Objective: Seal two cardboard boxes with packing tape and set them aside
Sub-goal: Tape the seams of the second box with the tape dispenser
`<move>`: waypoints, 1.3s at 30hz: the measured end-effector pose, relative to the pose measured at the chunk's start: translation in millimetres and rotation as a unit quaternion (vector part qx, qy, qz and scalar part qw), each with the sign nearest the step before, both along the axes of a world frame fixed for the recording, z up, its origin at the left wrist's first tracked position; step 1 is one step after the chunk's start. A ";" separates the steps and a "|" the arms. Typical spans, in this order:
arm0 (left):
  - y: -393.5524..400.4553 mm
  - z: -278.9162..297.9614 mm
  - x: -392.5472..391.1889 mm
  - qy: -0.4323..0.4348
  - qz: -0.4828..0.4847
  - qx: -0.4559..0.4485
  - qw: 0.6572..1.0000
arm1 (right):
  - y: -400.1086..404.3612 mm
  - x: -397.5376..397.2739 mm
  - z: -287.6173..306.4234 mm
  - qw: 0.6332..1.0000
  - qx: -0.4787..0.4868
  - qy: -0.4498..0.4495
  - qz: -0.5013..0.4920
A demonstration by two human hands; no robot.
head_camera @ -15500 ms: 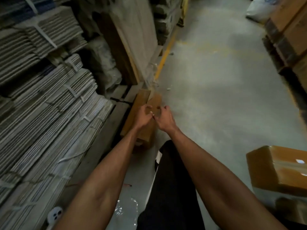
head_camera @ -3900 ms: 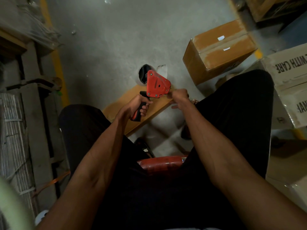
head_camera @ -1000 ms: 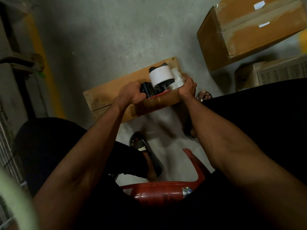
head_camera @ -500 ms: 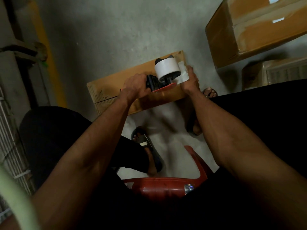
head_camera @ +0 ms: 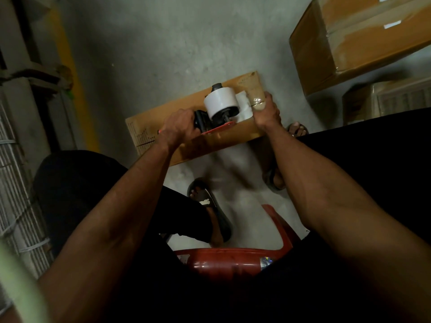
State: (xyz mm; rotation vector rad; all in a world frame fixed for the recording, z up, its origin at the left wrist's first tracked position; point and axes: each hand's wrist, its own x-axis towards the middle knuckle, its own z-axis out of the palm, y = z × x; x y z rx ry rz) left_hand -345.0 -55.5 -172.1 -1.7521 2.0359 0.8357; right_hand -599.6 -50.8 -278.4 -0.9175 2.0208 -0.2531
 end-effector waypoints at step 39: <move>0.3 -6.1 45.6 -0.071 -0.038 0.031 0.996 | 53.4 20.2 14.7 0.774 -0.169 0.221 0.569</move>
